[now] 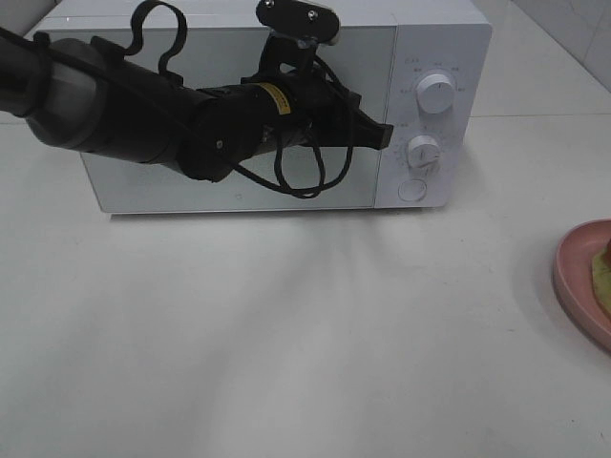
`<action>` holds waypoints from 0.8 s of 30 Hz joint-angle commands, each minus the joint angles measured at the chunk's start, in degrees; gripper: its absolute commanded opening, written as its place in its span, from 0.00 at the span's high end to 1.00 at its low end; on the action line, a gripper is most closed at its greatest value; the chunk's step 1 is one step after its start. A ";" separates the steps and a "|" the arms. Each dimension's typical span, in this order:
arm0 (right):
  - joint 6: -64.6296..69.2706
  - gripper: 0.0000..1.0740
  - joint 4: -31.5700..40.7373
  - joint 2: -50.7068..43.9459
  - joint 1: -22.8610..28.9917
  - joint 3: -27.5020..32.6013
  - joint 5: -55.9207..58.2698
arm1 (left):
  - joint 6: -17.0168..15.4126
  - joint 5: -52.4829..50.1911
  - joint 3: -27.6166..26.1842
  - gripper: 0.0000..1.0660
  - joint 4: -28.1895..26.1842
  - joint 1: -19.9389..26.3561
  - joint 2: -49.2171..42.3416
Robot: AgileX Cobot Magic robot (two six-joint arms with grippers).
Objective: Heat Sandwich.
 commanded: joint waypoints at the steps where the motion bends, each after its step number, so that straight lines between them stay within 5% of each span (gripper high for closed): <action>1: -0.46 0.29 -0.11 -1.49 -0.46 0.23 -0.40 | -0.29 -2.52 2.75 1.00 -2.23 -0.11 -2.81; 12: -0.46 0.29 -0.11 -1.49 -0.46 0.23 -0.40 | -0.23 2.98 14.90 1.00 -2.23 -4.98 -12.83; 18: -0.46 0.29 -0.11 -1.49 -0.46 0.23 -0.40 | -0.29 10.54 16.39 1.00 -2.58 -5.56 -15.99; 21: -0.46 0.29 -0.11 -1.49 -0.46 0.23 -0.40 | -0.29 22.57 16.39 0.86 -2.75 -5.56 -19.14; 22: -0.46 0.29 -0.11 -1.49 -0.46 0.23 -0.40 | -0.29 27.62 16.39 0.66 -2.81 -5.56 -20.57; 23: -0.46 0.29 -0.11 -1.49 -0.46 0.23 -0.40 | -0.29 27.62 16.39 0.66 -2.81 -5.56 -20.57; 24: -0.46 0.29 -0.11 -1.49 -0.46 0.23 -0.40 | -0.34 29.85 16.39 0.56 -2.92 -5.56 -21.14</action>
